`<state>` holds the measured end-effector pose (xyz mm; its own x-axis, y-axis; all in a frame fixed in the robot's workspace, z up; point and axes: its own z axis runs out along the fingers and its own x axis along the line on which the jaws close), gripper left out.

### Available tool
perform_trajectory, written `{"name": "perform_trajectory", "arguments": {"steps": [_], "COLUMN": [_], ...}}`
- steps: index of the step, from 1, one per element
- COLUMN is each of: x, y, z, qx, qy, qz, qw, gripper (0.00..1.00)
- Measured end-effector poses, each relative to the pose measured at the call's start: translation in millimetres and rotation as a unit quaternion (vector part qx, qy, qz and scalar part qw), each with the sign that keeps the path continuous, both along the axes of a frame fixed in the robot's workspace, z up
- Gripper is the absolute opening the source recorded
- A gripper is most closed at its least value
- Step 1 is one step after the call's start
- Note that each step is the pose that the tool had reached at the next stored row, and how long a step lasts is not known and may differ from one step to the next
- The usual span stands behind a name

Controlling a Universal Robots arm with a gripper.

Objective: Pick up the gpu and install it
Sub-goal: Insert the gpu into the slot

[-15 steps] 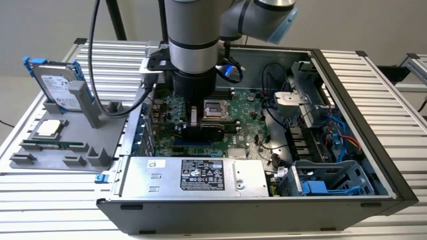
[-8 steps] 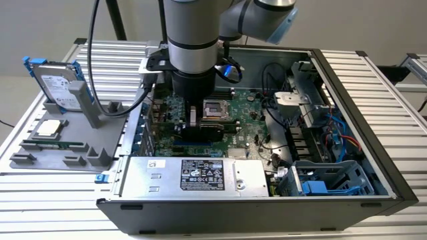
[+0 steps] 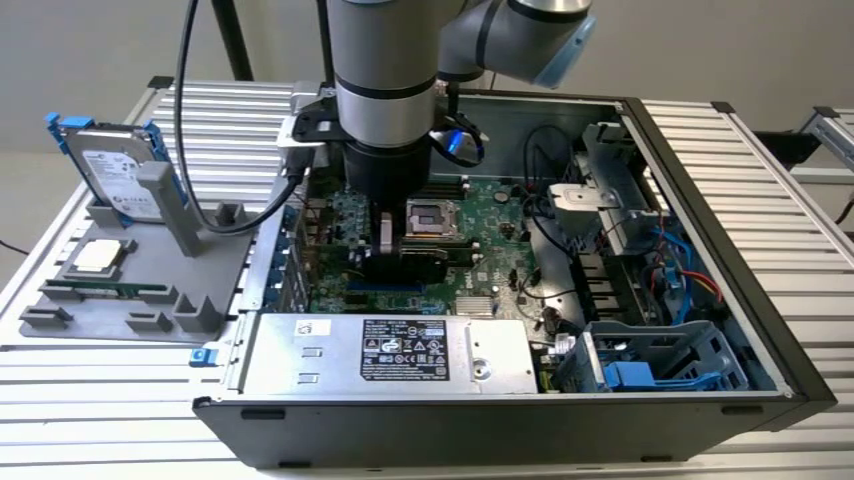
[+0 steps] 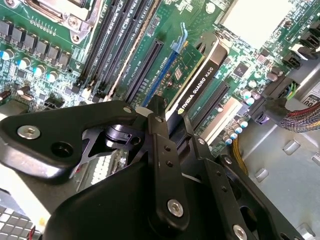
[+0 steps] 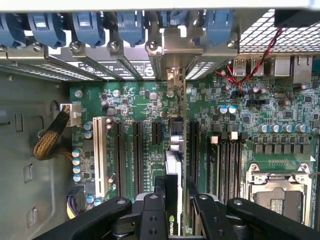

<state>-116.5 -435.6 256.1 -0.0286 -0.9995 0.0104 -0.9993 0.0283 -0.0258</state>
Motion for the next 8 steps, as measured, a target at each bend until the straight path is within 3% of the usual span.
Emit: {"name": "perform_trajectory", "arguments": {"steps": [8], "x": [0.0], "y": [-1.9], "z": [0.0], "qx": [0.0000], "qy": [0.0000], "qz": [-0.001], "qw": [1.0000], "gripper": [0.00]}}
